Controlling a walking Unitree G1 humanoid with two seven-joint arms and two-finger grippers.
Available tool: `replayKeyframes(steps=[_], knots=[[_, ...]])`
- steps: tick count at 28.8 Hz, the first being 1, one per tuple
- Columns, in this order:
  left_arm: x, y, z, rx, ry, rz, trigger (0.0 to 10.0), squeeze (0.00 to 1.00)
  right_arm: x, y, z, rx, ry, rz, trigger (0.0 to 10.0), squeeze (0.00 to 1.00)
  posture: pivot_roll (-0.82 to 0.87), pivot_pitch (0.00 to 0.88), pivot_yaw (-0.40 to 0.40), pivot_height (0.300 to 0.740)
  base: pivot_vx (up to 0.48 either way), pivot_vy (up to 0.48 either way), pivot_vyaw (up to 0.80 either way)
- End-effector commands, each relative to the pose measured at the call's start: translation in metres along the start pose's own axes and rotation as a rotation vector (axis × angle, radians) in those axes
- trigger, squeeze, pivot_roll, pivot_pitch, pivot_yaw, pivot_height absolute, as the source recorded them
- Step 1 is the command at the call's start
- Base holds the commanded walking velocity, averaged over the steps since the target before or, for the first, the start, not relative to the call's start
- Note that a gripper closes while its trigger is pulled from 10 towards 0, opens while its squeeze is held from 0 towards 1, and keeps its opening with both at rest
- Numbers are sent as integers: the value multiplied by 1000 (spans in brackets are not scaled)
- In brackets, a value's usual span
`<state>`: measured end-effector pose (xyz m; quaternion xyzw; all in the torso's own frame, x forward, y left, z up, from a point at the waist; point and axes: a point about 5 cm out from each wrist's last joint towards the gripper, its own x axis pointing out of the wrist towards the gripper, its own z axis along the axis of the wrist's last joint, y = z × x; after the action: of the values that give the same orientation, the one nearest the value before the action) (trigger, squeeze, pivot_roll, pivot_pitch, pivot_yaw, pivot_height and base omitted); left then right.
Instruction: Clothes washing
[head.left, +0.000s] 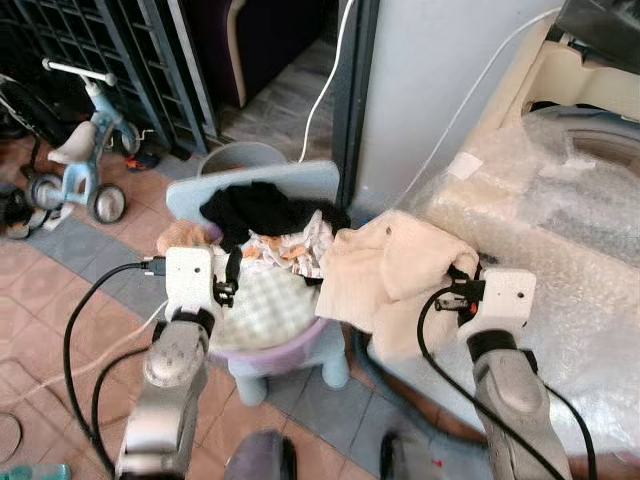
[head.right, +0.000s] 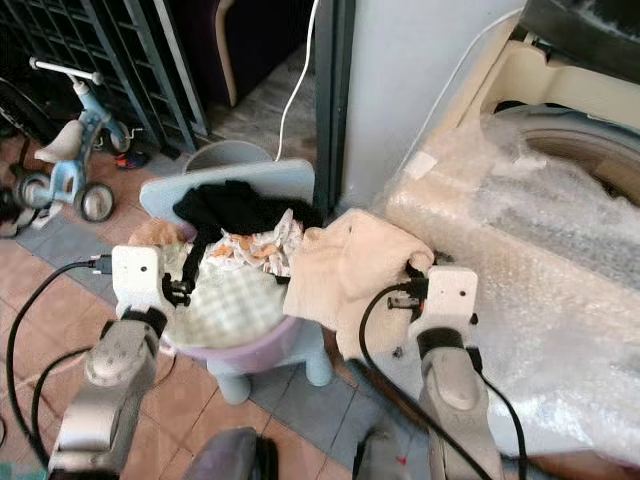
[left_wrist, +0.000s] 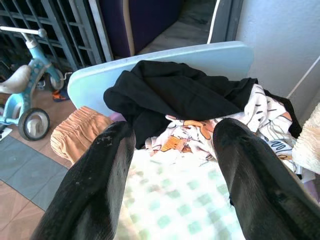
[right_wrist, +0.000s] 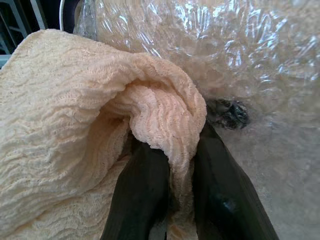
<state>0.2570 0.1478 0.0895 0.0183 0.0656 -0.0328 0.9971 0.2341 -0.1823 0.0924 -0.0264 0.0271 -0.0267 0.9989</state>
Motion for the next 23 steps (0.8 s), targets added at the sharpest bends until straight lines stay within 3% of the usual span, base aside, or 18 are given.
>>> replayKeyframes(steps=[1, 23], knots=[[0, 5, 0, 11, 6, 19, 10000, 0, -1, -11, 3, -8, -17, -50, 10000, 0, -43, 157, 47, 740, 0, 0, 0], [2, 3, 0, -8, 8, 21, 10000, 0, -4, -12, -3, -13, 7, -47, 10000, 0, -43, 145, 34, 740, -25, 0, 0]])
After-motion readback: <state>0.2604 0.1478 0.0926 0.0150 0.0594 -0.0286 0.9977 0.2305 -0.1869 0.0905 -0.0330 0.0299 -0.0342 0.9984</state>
